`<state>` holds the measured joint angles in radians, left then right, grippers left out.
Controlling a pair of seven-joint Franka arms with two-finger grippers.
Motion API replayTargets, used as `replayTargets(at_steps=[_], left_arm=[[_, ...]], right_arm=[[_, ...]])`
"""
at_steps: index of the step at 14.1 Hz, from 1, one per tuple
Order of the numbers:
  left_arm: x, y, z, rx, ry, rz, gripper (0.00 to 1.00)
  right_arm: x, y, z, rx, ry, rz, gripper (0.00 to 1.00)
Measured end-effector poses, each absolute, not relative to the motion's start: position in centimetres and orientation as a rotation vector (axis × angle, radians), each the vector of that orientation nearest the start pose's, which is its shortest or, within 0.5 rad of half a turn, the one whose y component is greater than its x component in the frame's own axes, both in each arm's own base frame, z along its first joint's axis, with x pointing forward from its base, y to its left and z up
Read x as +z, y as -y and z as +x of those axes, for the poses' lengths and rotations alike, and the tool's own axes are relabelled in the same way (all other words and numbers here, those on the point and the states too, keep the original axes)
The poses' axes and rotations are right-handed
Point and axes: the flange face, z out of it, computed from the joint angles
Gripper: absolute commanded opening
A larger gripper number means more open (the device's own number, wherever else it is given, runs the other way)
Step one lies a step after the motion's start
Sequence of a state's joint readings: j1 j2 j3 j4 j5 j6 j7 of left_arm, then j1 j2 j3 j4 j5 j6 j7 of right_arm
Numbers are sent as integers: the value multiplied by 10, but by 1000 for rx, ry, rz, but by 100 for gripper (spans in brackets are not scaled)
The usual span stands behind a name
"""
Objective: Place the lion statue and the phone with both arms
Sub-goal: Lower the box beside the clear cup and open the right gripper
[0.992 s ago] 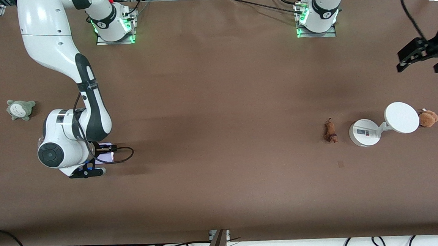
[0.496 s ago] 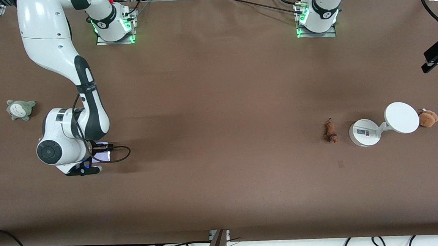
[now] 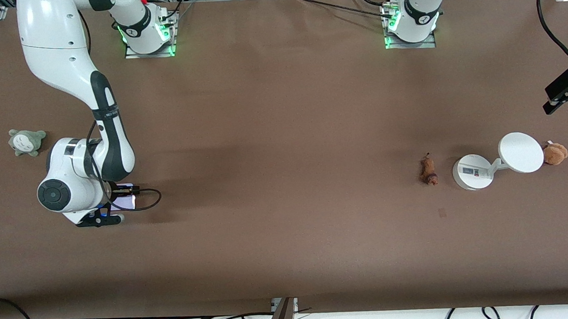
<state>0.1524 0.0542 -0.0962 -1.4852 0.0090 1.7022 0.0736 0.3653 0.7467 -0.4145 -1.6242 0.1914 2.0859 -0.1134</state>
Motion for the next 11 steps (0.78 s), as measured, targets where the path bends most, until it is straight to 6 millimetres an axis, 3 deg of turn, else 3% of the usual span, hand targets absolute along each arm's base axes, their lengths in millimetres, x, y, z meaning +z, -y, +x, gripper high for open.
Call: replayTargets(at_steps=[5,6,7,11], left_arm=[[641,-38,579,-171,-22,-3114,100],[641,-39,579,-168,-21,-3113,100],[640,-39,579,-165,-22,-3114,100],[633,-37,575,-125,-25,-3116,100]], right_arm=[[187,-2,659,360,27,-3239,21],[186,-2,658,361,26,-3239,45],[185,-2,658,363,26,-3239,99],[189,-2,659,349,32,-3240,100]])
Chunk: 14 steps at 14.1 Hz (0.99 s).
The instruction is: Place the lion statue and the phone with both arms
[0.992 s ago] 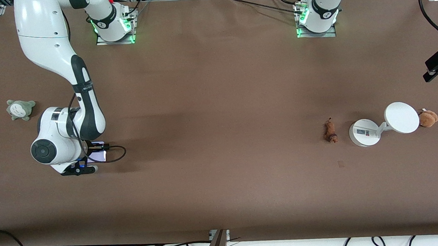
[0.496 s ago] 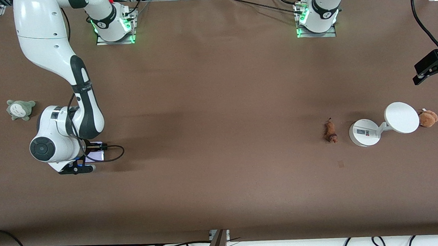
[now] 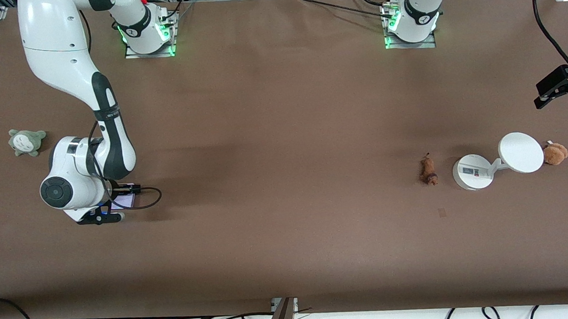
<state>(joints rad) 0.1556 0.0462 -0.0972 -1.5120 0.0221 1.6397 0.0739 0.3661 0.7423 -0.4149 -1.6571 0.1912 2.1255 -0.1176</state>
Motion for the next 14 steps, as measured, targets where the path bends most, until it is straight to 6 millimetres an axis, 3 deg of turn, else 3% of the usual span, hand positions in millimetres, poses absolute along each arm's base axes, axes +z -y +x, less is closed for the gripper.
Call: replayTargets(at_steps=[3,6,7,11,14], left_arm=[[644,-42,558,-121,1,-3110,100],[666,-86,536,-156,124,-3100,100],[670,-91,532,-165,136,-3097,100],[667,-65,534,-153,63,-3102,100],[659,-43,533,-92,0,-3110,100]], right_arm=[[217,-12,673,322,71,-3240,100],[279,-36,690,381,124,-3218,100],[303,-42,693,422,136,-3206,100],[403,-40,686,524,125,-3196,100],[462,-38,672,497,122,-3178,100]])
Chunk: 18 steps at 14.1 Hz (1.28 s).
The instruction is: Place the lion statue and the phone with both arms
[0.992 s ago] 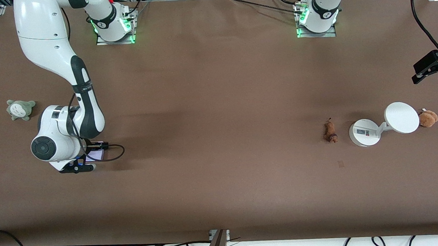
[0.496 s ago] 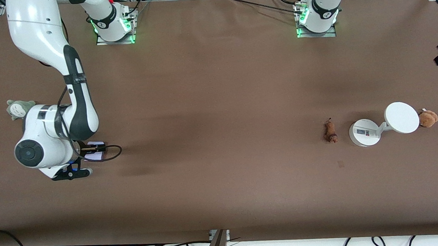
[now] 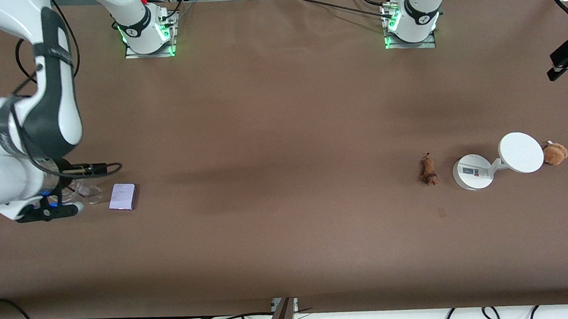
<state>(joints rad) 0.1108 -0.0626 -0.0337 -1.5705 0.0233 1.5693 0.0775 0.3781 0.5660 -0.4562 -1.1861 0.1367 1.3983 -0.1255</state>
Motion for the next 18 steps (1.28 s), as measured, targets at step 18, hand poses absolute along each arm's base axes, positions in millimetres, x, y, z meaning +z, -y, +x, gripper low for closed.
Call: replayTargets(at_steps=[18], left_arm=[[653,-48,533,-78,34,-3173,100]], right_arm=[[636,4,532,216,187,-3093,100]])
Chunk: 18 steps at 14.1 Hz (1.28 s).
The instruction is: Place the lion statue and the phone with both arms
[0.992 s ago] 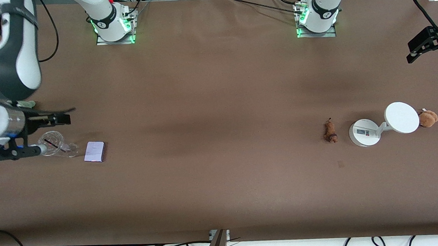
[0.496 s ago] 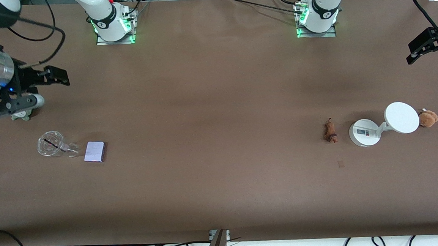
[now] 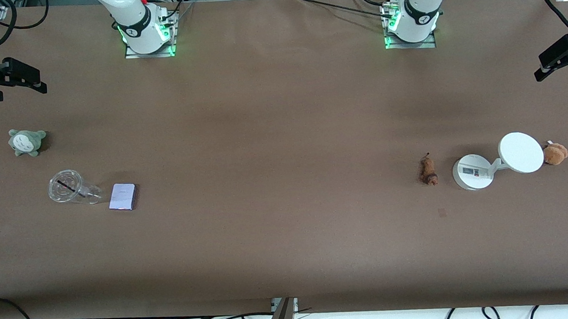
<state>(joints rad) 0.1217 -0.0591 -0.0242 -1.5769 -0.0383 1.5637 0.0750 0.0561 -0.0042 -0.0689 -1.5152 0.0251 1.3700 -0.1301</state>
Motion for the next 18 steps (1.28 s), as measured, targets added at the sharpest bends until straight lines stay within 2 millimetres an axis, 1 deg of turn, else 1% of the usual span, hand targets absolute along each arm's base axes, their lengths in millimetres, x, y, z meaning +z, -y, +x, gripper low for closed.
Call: replayTargets(at_steps=[4,10,15,18], left_arm=[[653,-38,534,-77,6,-3173,100],[653,-31,535,-74,-13,-3173,100],[653,-31,535,-76,-15,-3173,100],[654,-23,535,-80,-37,-3172,100]], right_arm=[[628,4,533,237,192,-3123,100],[625,-3,538,229,224,-3167,100],[623,-11,545,223,247,-3175,100],[623,-13,546,224,257,-3179,100]])
